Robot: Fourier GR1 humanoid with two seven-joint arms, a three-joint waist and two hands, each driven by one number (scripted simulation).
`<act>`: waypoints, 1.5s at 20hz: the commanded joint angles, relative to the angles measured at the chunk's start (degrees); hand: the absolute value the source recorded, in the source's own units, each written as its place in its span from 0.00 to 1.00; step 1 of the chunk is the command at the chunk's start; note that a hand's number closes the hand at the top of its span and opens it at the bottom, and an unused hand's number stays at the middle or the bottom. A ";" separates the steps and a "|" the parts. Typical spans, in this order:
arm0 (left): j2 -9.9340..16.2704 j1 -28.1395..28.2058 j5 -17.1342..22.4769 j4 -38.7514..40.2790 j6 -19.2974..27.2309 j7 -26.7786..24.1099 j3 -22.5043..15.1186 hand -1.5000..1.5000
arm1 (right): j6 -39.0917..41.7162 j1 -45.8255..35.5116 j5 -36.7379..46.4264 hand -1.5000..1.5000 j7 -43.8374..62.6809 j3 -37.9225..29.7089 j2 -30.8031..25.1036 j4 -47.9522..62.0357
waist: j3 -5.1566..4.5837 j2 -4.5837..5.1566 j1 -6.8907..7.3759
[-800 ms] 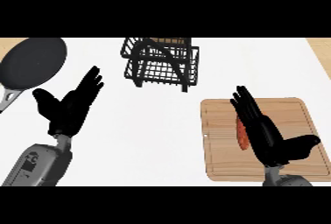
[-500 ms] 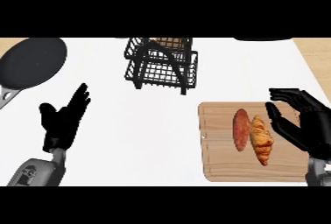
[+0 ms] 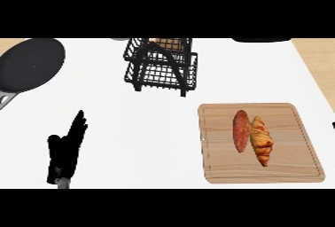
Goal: Pick the croissant from the cutting board and place it in the tiered basket
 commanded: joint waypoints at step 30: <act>-5.29 0.71 -4.74 1.87 1.08 -3.01 -3.14 0.50 | 43.21 -7.28 59.40 0.00 77.27 31.05 -4.66 -8.03 | -0.02 0.78 3.79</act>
